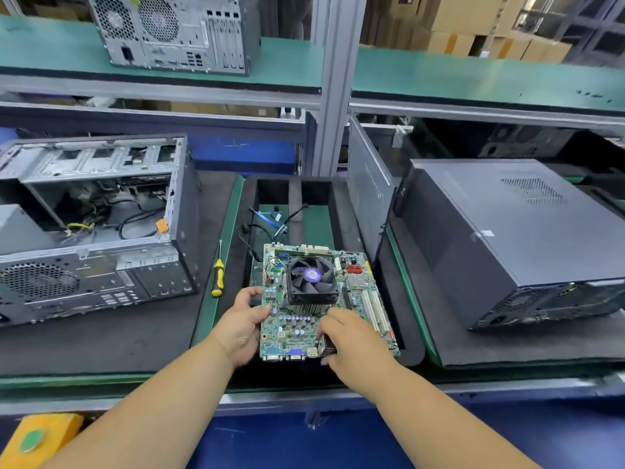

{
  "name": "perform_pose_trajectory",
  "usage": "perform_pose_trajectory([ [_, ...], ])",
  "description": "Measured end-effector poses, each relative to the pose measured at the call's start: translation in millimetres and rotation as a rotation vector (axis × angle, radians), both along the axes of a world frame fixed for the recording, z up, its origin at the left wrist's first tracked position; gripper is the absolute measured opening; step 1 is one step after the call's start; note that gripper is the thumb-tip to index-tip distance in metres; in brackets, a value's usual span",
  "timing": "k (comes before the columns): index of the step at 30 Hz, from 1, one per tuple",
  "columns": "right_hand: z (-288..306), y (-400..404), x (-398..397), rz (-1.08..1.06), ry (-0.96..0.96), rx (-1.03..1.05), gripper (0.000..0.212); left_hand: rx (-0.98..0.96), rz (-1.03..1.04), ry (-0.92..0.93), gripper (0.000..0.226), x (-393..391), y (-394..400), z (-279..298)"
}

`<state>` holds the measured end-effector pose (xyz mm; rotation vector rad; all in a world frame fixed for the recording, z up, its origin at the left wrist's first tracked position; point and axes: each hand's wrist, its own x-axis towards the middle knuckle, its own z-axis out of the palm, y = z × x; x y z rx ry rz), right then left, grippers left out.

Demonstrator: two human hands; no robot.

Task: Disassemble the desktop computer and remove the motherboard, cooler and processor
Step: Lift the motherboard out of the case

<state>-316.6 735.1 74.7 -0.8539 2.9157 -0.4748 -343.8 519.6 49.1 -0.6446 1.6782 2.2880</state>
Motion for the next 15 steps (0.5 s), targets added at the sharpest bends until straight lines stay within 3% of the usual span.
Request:
perform_pose_trajectory([
  [3,-7.2,0.6,-6.0,-0.010,-0.011,0.021,0.036,-0.034,-0.035,-0.047,0.037,-8.8,2.9,-6.6],
  [8,-15.0,-4.6,-14.1,0.012,-0.036,0.022,0.035,-0.284,-0.039,-0.098,0.029,-19.0,-4.5,-14.7],
  [15,-25.9,-7.5,-20.5,0.042,-0.089,0.059,0.040,-0.237,-0.019,-0.197,0.040,-26.6,-8.2,-8.8],
])
